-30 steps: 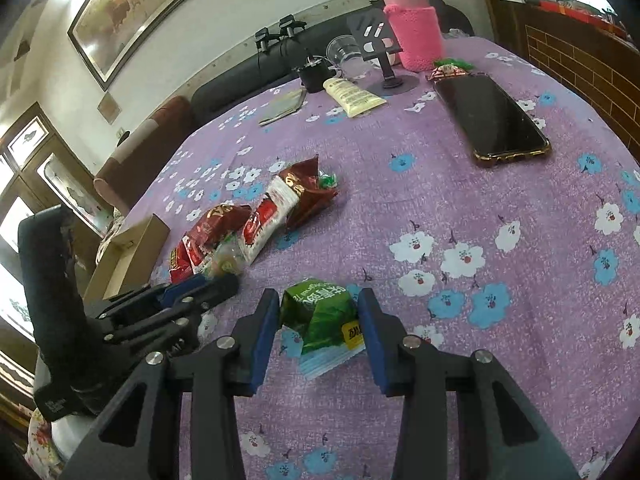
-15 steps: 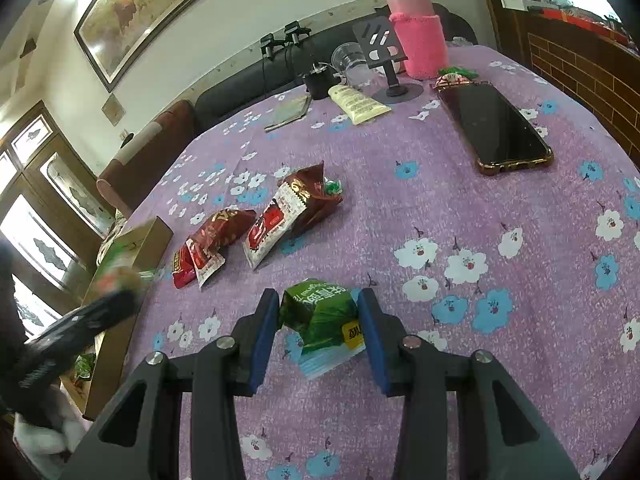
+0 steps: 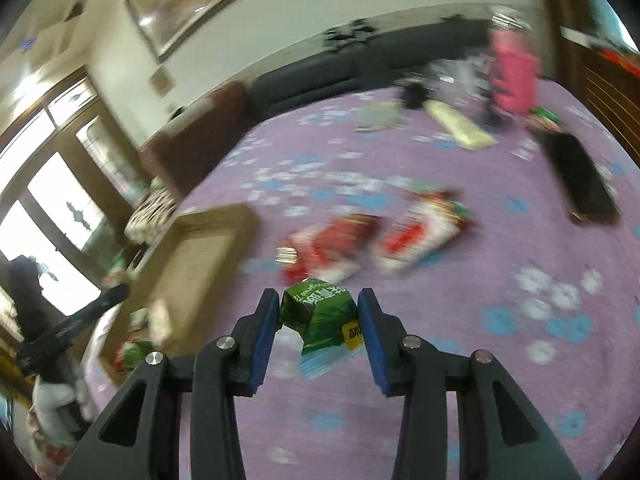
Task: Organize snacks
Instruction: 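Carry the green pea bag to the tray and open the right tool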
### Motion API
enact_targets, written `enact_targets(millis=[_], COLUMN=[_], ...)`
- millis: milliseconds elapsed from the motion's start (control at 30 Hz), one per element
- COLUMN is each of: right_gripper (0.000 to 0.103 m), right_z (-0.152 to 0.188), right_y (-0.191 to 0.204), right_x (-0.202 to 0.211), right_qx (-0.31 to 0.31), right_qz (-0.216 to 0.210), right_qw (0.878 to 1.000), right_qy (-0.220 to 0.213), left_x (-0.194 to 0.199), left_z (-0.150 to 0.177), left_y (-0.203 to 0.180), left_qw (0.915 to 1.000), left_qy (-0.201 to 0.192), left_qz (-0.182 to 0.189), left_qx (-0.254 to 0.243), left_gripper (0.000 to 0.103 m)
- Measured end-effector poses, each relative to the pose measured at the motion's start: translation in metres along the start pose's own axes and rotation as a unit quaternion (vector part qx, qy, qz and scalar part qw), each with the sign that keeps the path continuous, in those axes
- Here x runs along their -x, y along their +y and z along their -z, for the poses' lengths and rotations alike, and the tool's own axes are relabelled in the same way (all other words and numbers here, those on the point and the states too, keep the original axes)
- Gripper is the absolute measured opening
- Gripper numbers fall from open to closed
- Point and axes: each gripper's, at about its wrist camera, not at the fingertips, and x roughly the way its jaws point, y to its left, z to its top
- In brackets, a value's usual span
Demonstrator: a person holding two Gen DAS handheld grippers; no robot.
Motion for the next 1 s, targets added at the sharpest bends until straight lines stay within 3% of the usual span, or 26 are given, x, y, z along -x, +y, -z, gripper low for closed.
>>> enact_targets(millis=[233, 433, 700, 1000], right_gripper=[0.040, 0.040, 0.042, 0.046], right_z=[-0.018, -0.016, -0.008, -0.021], right_y=[0.101, 0.144, 0.156, 0.141], right_x=[-0.063, -0.129, -0.167, -0.132], right_qx=[0.063, 0.085, 0.082, 0.059], right_qz=[-0.033, -0.023, -0.010, -0.019], right_qw=[0.996, 0.990, 0.987, 0.993], right_qy=[0.056, 0.110, 0.139, 0.098], left_x=[-0.020, -0.039, -0.040, -0.003], left_z=[-0.012, -0.017, -0.020, -0.021], left_y=[0.038, 0.056, 0.064, 0.055], left_qw=[0.9989, 0.9968, 0.9964, 0.9970], left_qy=[0.033, 0.058, 0.054, 0.011], left_qz=[-0.013, -0.011, -0.001, 0.020], left_qx=[0.031, 0.054, 0.065, 0.074], left_gripper=[0.016, 0.016, 0.020, 0.035])
